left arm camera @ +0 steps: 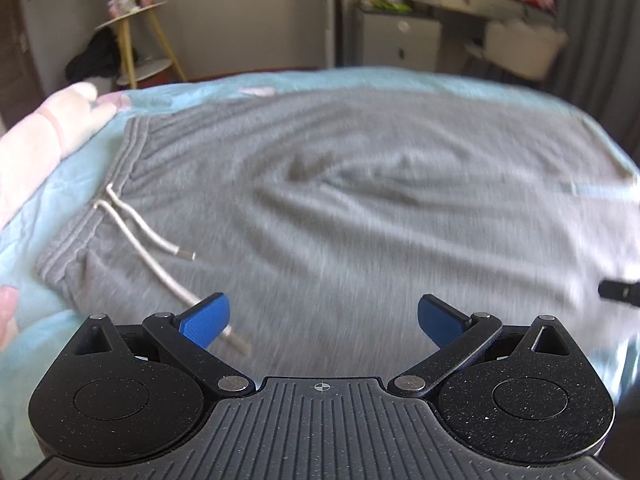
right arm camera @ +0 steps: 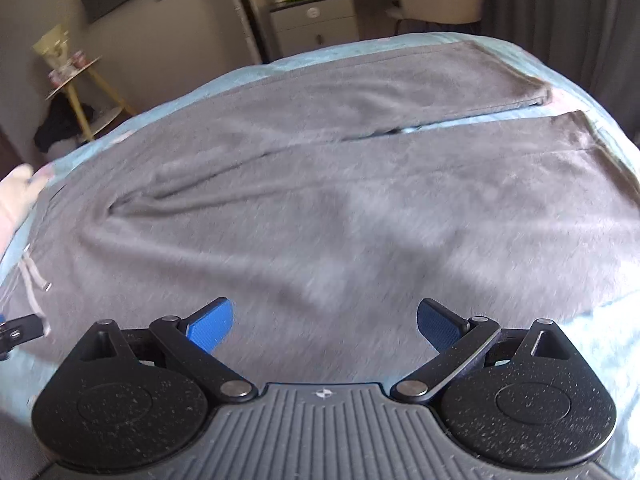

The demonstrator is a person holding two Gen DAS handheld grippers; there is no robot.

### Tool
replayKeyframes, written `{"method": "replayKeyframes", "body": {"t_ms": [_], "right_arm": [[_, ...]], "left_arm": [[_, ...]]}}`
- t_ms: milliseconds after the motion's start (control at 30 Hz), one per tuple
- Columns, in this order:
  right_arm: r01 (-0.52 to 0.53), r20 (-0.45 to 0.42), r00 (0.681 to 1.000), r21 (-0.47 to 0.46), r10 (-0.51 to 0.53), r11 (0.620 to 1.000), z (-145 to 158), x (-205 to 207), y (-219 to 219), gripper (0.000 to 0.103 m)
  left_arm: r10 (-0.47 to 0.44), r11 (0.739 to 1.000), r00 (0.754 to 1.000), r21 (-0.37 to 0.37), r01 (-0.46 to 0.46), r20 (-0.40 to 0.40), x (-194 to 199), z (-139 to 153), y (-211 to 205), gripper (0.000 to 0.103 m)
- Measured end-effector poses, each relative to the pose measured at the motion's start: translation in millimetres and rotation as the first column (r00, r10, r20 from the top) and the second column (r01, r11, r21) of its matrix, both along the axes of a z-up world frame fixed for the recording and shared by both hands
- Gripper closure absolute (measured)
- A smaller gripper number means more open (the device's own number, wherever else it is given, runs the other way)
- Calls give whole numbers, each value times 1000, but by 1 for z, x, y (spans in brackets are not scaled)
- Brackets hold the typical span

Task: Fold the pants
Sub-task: 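Move the right gripper to a pant leg hem and close on it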

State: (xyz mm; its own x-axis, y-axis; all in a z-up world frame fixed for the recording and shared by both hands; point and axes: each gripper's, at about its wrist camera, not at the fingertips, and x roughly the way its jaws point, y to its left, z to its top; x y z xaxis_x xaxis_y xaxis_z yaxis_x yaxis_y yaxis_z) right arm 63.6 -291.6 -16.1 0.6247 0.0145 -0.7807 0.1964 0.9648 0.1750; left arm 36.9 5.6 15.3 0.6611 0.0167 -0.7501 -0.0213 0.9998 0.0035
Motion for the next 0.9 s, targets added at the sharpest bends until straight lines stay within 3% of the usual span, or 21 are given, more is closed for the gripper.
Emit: {"method": "replayKeyframes", "body": {"t_ms": [133,300,500,633,667,800,900], "right_arm": [[65,-94,993,-68,-71,996,-21,48,-30,4],[99,-197,975,-44,-106,994,-54,71,-52,4],[79,-192,978,-34,-84,996,-57,76,-56,4],[11,-229,973,-57,-24,998,-49,86,-55,4],[8,-226,974,-44,-18,999,-41,92,-58,4],[110,-48,993,2,-110,994,5,147,-92,4],[224,61,972,37,-226,974,22,216,-123,7]], "left_arm": [[112,992,993,-54,-110,44,45,13,-3,0],[209,977,963,-6,-211,171,111,18,-18,0],[340,936,893,-17,-351,296,152,-25,-4,0],[382,920,877,-25,-392,290,163,-44,20,0],[394,914,871,-24,-406,293,165,-45,25,0],[422,901,842,-56,-429,337,165,-50,39,0],[403,912,856,-64,-405,325,170,-59,42,0]]}}
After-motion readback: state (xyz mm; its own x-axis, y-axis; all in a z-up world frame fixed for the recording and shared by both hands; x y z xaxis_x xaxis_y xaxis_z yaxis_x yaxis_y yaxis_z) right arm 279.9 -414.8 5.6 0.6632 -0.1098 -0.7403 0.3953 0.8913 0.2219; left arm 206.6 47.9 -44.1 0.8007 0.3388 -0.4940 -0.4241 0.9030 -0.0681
